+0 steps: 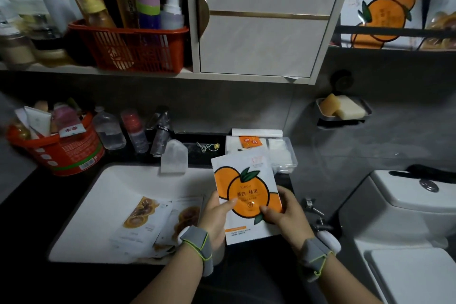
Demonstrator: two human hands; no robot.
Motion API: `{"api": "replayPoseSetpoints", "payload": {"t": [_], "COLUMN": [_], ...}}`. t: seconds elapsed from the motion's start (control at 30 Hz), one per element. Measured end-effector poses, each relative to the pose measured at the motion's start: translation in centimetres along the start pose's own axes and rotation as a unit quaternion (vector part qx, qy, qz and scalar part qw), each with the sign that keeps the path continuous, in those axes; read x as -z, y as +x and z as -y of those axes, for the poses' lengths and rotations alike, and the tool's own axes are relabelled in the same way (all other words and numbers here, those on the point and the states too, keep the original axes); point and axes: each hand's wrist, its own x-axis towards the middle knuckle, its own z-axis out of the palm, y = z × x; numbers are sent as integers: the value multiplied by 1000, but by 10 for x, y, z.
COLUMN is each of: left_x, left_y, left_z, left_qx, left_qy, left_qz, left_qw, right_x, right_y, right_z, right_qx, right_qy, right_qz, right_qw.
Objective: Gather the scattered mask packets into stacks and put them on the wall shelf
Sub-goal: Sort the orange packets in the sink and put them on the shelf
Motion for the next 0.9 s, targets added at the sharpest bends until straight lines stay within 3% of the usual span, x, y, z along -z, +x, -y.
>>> {"api": "replayPoseSetpoints", "payload": {"t": [0.13,0.2,0.27,0.37,0.53,0.7,0.8,0.9], "left_x": [-23,-38,-52,-69,-78,-61,-55,-63], "left_y": [-13,-19,-25,-33,-37,-19,-13,-14], "left_z": [-8,-12,-13,-14,-22,-67,-100,-129], "left_qx": [-4,-9,-13,-16,-41,-94,-140,-159], "left_qy": [-136,-172,-198,-224,-179,-199,-71,106], "left_qz": [9,9,19,49,70,64,79,127], "left_qw": [991,985,980,973,981,973,984,973], "right_x": [11,13,8,-5,17,51,65,74], "right_y": [-7,-15,-24,-29,-28,-32,-34,-32], "right_z": [13,17,21,27,49,80,101,120], "right_qx": [-40,-54,-44,7,26,57,66,67], "right_qy": [213,341,402,405,367,305,281,206], "right_qz": [-82,-76,-47,-38,-79,-41,-33,-49], "right_qw": [973,935,913,913,927,950,957,975]}}
